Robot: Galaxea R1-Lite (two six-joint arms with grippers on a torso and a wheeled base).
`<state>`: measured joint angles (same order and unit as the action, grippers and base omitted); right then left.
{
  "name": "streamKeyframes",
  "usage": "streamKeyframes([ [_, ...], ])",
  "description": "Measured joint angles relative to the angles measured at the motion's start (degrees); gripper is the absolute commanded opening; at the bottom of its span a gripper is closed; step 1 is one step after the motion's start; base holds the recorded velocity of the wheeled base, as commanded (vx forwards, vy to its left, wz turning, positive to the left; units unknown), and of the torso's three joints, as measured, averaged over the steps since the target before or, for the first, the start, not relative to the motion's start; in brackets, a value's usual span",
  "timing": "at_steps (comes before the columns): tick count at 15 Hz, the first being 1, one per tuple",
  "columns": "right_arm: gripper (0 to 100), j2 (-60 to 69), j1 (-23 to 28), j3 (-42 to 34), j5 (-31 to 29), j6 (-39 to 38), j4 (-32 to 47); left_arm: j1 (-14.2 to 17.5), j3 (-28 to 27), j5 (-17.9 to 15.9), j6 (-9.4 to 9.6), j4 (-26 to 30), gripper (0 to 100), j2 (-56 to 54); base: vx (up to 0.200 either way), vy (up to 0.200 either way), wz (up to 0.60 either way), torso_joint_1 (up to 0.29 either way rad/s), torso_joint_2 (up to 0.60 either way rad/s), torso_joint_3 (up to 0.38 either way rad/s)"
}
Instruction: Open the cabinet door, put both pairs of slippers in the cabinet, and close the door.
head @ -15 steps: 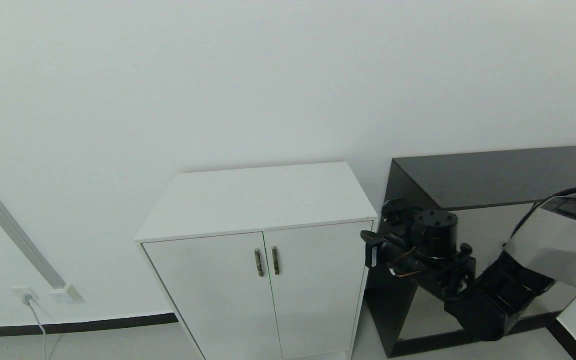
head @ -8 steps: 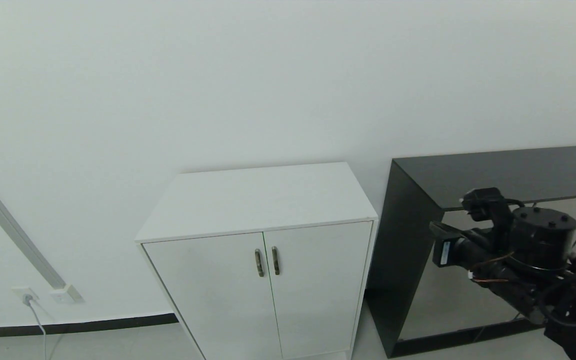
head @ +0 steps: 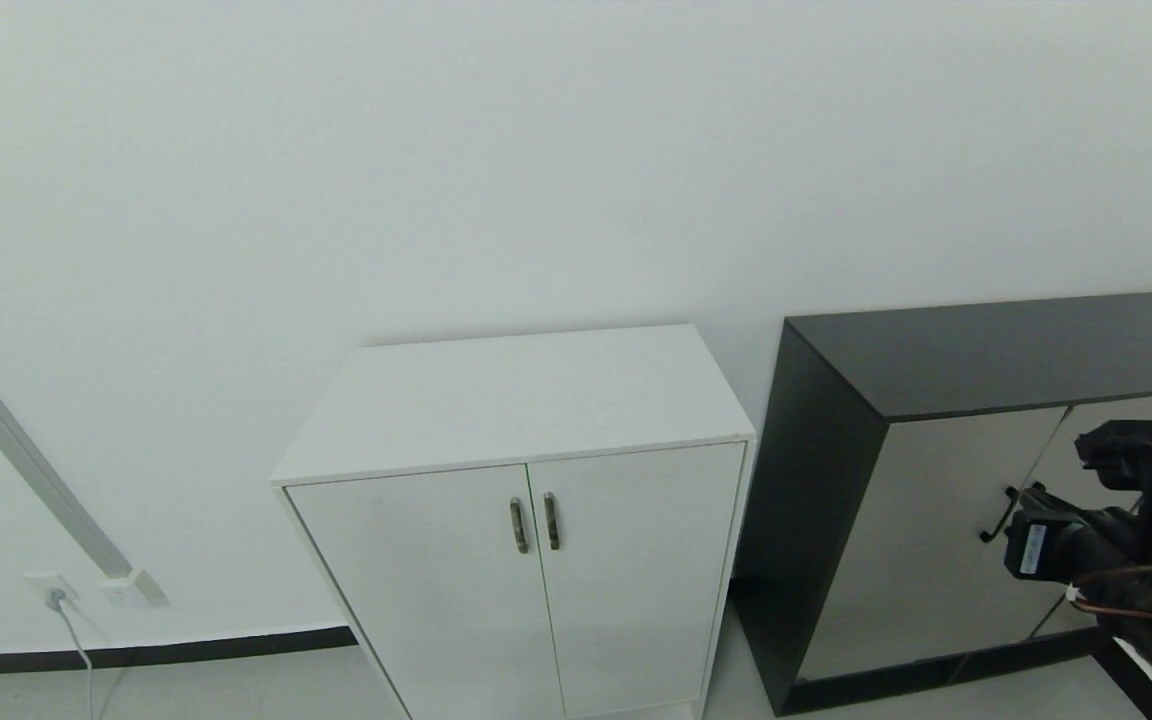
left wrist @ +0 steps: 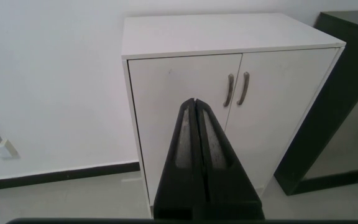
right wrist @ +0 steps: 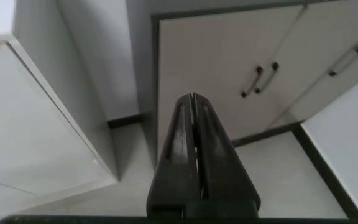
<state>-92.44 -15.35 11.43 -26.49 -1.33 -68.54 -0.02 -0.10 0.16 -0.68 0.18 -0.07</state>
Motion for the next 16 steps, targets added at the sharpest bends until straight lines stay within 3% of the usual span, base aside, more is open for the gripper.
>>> streamKeyframes([
  [4, 0, 8.73, 0.61, -8.57, 0.0, 1.79, 0.46, 0.0, 0.0, 0.0, 0.04, -0.02, 0, 0.0, 0.0, 0.0, 0.0, 0.0, 0.0, 0.0],
  [6, 0, 13.51, 0.61, -10.7, 0.02, 1.19, 5.42, 0.0, 0.0, 0.0, 0.04, -0.02, 0, 0.0, 0.0, 0.0, 0.0, 0.0, 0.0, 0.0],
  [10, 0, 28.42, 0.46, -11.39, 2.88, 0.54, 24.0, 0.02, 0.0, 0.0, 0.02, -0.02, 0, 0.0, 0.0, 0.0, 0.0, 0.0, 0.0, 0.0],
  [16, 0, 57.97, -0.16, -11.36, 18.77, 3.02, 61.17, 0.0, 0.0, 0.0, 0.02, 0.0, 0, 0.0, 0.0, 0.0, 0.0, 0.0, 0.0, 0.0],
])
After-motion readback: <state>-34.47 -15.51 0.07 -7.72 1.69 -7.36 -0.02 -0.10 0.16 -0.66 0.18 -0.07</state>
